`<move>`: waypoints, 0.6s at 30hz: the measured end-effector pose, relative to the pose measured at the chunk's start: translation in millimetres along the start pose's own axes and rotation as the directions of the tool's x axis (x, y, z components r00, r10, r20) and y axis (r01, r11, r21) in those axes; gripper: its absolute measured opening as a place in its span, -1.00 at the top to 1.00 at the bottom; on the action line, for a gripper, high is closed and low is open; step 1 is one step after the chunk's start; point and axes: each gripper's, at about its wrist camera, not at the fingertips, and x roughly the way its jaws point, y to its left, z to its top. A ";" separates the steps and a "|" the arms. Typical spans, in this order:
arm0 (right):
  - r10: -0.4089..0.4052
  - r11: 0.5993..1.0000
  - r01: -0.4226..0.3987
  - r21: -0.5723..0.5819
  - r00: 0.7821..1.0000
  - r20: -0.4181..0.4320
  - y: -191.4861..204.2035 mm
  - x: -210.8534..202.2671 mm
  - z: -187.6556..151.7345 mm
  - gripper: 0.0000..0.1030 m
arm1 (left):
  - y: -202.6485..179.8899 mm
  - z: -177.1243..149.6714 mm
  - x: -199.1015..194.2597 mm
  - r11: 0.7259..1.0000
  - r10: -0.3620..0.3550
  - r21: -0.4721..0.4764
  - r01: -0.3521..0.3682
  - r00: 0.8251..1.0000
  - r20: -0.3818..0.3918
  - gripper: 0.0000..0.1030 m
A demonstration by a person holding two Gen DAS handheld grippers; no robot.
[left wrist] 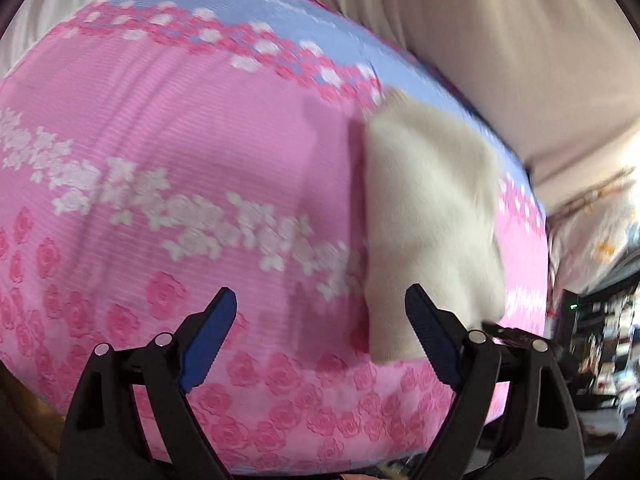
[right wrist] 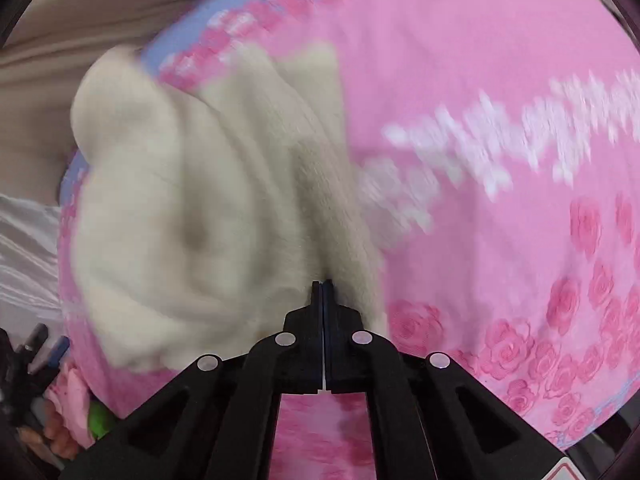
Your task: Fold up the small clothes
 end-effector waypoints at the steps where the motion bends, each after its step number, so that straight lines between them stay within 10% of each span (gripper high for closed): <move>1: 0.025 1.000 -0.025 -0.001 0.999 0.032 5.7 -9.4 -2.7 0.90 | -7.7 -1.0 3.5 1.000 -0.001 0.020 0.001 1.000 -0.012 -0.63; 5: 0.103 0.993 -0.095 -0.073 0.990 0.102 36.9 -28.1 0.4 0.09 | -25.5 -1.5 12.0 0.998 -0.018 0.063 0.020 0.999 -0.031 -0.64; 13: 0.209 0.976 -0.212 0.049 0.976 0.064 37.8 -13.8 23.7 -0.07 | -45.2 4.9 10.0 0.991 -0.050 0.119 0.054 0.998 -0.036 -0.66; 18: 0.159 0.981 -0.141 -0.130 0.978 0.139 66.1 -51.0 27.0 -0.37 | -31.3 9.1 6.6 0.996 -0.047 0.080 0.049 0.999 -0.024 -0.69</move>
